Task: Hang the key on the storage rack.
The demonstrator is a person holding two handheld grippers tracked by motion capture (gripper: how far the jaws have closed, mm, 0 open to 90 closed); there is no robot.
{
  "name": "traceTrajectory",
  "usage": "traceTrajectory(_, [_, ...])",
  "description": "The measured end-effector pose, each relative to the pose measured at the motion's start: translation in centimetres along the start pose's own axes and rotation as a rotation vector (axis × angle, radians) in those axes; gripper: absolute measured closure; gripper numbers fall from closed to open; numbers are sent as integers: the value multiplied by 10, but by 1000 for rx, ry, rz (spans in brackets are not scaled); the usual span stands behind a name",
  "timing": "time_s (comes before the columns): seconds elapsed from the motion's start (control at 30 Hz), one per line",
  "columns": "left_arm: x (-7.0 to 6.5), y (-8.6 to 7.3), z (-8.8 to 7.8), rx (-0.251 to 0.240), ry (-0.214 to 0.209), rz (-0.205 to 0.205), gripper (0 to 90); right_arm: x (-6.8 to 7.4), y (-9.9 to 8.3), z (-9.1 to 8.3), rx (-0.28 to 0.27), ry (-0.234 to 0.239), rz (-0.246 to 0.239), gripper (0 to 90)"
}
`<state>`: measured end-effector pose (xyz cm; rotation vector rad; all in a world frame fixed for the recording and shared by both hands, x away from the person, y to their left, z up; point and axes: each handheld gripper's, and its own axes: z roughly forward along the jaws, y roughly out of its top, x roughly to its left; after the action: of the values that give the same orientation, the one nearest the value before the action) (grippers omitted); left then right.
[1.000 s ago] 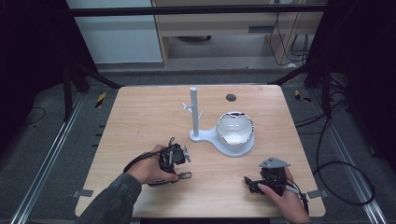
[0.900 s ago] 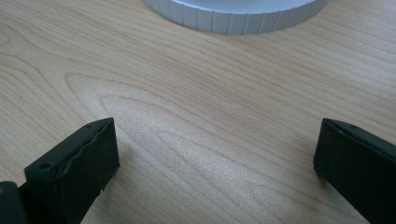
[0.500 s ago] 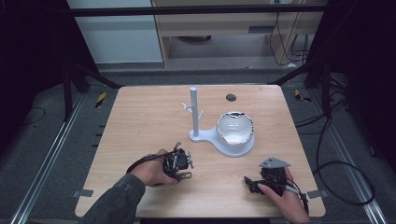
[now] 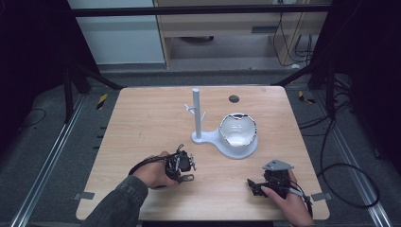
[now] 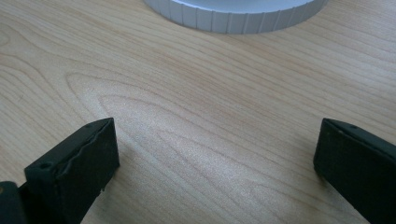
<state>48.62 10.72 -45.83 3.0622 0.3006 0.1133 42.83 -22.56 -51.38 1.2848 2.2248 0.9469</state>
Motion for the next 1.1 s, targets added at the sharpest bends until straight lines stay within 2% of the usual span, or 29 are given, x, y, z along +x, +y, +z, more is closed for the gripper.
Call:
traceTrajectory(0.33, [2,1,4,6,-11,8,732,0,0,0,0,0,-1,4])
traceTrajectory(0.5, [1,0,3,4,-20,14,786,0,0,0,0,0,2,4])
traceTrajectory(0.6, [4,-3,1,-25,-11,2,793,0,0,0,-1,0,0,4])
traceTrajectory(0.73, [4,-14,-6,-86,6,-41,795,0,0,0,-1,0,0,4])
traceTrajectory(0.77, [4,-14,-6,-86,6,-41,796,0,0,0,-1,0,0,4])
traceTrajectory(0.97, [6,-32,-12,-189,11,-116,796,0,0,0,-1,0,-2,4])
traceTrajectory(1.03, [6,-36,-14,-198,24,-118,797,0,0,0,-1,0,0,4])
traceTrajectory(1.1, [6,-42,-18,-227,44,-129,797,0,0,0,-1,0,1,4])
